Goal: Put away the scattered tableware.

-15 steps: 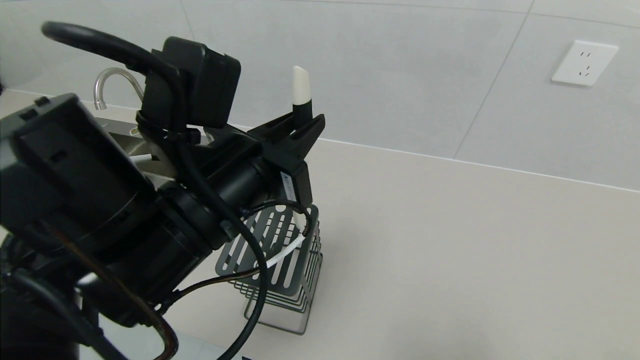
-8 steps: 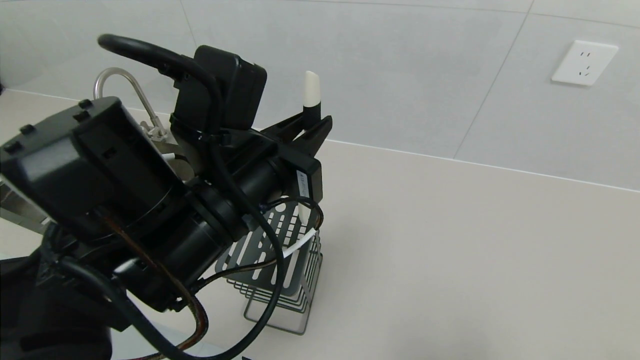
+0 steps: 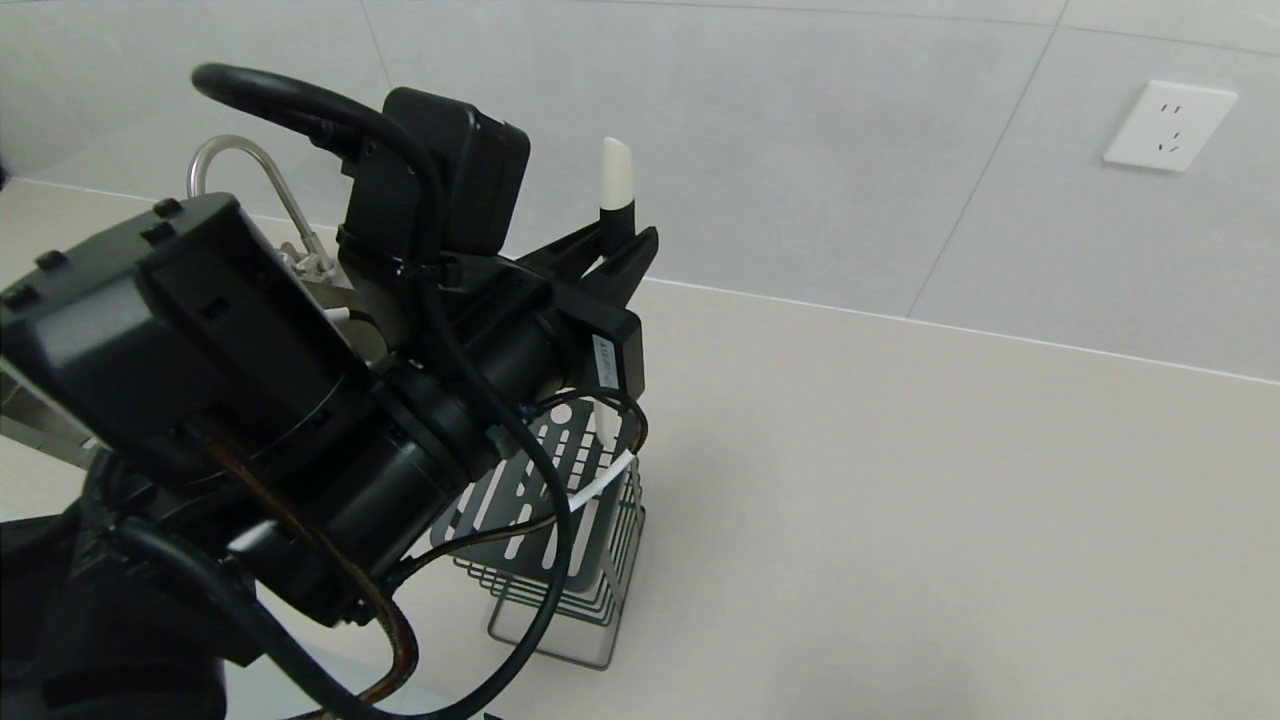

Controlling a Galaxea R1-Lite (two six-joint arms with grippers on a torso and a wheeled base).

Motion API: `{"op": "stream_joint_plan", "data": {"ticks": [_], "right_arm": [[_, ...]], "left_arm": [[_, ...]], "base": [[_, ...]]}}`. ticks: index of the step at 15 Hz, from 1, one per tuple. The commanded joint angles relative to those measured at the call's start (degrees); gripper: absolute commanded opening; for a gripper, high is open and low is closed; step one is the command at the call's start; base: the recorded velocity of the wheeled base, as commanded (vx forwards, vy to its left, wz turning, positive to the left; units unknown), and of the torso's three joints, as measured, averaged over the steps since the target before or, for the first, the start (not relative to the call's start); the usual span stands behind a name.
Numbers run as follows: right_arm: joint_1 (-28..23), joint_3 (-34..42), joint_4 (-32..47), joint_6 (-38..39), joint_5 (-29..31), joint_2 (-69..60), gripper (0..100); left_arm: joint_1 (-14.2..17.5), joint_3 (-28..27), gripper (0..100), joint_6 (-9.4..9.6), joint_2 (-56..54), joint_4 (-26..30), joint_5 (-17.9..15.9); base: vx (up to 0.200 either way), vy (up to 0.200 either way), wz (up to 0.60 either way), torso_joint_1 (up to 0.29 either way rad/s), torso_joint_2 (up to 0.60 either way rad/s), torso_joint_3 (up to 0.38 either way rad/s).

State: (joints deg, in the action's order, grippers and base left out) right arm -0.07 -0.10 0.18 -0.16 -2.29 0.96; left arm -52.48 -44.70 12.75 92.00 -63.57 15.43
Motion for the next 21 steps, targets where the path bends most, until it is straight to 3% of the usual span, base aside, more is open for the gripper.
{"op": "stream_joint_plan", "data": {"ticks": [1, 4, 5, 9, 13, 21], "right_arm": [[0.0, 0.0, 0.0, 0.0, 0.0, 0.1, 100], [0.0, 0.0, 0.0, 0.1, 0.6, 0.1, 100], [0.0, 0.0, 0.0, 0.1, 0.6, 0.1, 100], [0.0, 0.0, 0.0, 0.1, 0.6, 0.1, 100], [0.0, 0.0, 0.0, 0.1, 0.6, 0.1, 100], [0.0, 0.0, 0.0, 0.1, 0.7, 0.1, 100]], "left_arm": [[-0.2, 0.1, 0, -0.01, 0.0, 0.0, 0.0], [-0.2, 0.5, 0, 0.08, -0.1, -0.1, 0.7], [-0.7, 1.0, 0, 0.08, -0.3, -0.1, 3.0], [-4.5, 1.3, 0, 0.17, -1.3, -0.1, 6.3], [-4.4, 1.3, 0, 1.84, -1.1, -0.8, 8.6], [-4.2, 1.0, 0, 1.84, 0.8, -1.5, 9.7]], "base": [[0.0, 0.0, 0.0, 0.0, 0.0, 0.0], [0.0, 0.0, 0.0, 0.0, 0.0, 0.0], [0.0, 0.0, 0.0, 0.0, 0.0, 0.0], [0.0, 0.0, 0.0, 0.0, 0.0, 0.0], [0.0, 0.0, 0.0, 0.0, 0.0, 0.0], [0.0, 0.0, 0.0, 0.0, 0.0, 0.0]]}}
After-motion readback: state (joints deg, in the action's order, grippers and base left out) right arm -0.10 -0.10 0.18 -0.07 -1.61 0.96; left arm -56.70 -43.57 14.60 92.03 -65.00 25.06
